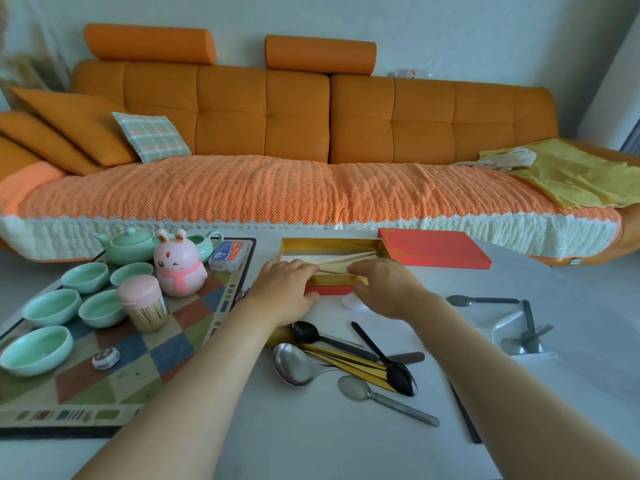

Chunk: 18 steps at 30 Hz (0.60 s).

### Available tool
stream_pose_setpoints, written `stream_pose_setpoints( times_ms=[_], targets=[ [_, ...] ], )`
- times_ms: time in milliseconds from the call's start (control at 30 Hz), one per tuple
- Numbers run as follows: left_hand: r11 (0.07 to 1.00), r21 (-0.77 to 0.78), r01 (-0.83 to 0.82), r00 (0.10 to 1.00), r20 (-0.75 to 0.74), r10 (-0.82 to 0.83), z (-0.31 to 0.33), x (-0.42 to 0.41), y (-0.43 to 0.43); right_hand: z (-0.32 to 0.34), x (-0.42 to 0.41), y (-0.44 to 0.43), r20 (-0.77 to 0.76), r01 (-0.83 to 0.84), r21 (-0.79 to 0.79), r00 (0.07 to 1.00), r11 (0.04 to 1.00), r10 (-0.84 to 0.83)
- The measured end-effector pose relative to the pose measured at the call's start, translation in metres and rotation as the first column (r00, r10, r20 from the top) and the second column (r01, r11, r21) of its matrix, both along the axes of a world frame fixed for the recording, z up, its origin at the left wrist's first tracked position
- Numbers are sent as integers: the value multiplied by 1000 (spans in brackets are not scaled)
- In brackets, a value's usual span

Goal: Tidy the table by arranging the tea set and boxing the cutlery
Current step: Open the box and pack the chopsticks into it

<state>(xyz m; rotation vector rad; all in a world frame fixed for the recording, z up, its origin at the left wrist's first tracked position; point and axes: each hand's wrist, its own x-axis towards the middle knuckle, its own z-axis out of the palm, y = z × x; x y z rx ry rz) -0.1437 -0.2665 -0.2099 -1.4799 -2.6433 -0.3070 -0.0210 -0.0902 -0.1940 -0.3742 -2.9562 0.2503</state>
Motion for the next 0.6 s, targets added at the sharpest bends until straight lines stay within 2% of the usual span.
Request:
stream_pose_setpoints(
  times_ms=[167,300,400,500,600],
  targets=[
    [1000,22,-21,998,-58,22,-1,1,0,-3,3,-1,-92,-66,69,993,995,72],
    [994,109,20,998,-66,-13,1,8,-1,-1,6,-2,-11,-38,48,999,998,39],
    [982,181,51,992,-127,-28,5,14,0,0,8,-1,2,-28,35,1000,999,28],
    [972,214,92,986,-153,-59,10,22,0,1,9,-3,-157,-81,68,983,994,91],
    [975,186,122,992,-37,-117,15,32,-3,9,14,-9,-299,-176,86,934,981,194]
  ],
)
